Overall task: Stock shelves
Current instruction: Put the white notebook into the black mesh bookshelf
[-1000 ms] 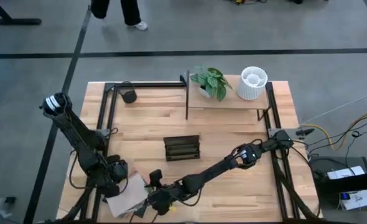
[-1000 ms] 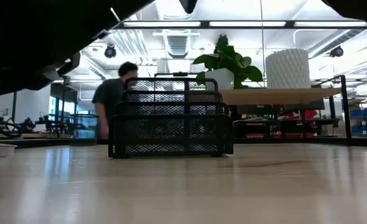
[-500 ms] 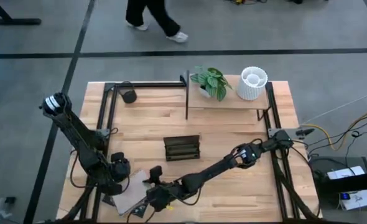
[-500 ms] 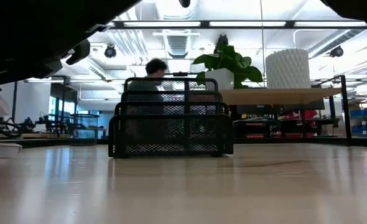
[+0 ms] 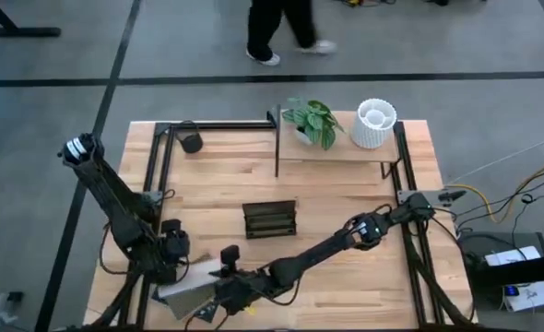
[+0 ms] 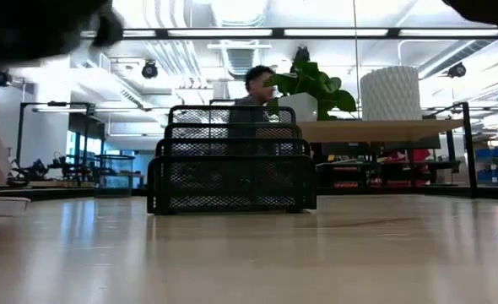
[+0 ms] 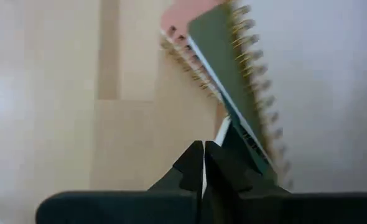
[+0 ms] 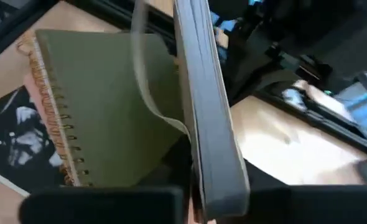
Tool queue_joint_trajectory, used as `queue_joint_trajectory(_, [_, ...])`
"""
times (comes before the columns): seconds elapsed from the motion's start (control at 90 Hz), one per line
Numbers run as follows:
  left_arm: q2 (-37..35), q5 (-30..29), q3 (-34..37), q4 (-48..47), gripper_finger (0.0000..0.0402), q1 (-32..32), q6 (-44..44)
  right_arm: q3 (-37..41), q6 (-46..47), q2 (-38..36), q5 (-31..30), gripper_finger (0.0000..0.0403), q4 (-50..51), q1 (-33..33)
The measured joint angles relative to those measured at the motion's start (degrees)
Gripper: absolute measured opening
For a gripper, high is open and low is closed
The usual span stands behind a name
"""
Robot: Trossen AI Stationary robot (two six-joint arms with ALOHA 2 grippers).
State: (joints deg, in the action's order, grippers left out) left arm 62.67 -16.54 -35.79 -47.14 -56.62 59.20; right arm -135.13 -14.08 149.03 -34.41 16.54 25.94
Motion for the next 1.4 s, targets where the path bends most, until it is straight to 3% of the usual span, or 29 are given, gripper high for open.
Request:
queue_joint_trajectory(0.2, [-2.45,-2.12,-0.15,-0.43,0.0,-0.04,-0.04,0.55,1.77,-5.97,-7.9,0.0016,11.76,1.68])
queue_joint_trajectory(0.489, [-1.73,-8.93,0.31,-0.45,0.0,-0.04,-0.22,0.52,16.9,-13.06,-9.8,0.0009,35.23,2.03])
queue_joint_trajectory(0.722, [-0.15,-13.81,0.55,1.09,0.0,-0.04,-0.09,0.52,24.13,-14.86,-13.73,0.0009,46.15,1.78])
queue_joint_trajectory(1.089, [2.37,-15.93,0.74,4.1,0.0,-0.04,-0.02,0.52,26.49,-16.52,-12.99,0.0009,55.52,0.26])
queue_joint_trajectory(1.4, [4.28,-20.3,0.74,5.38,0.0,-0.04,-0.02,0.55,24.14,-17.72,-5.22,0.0009,56.35,-1.0])
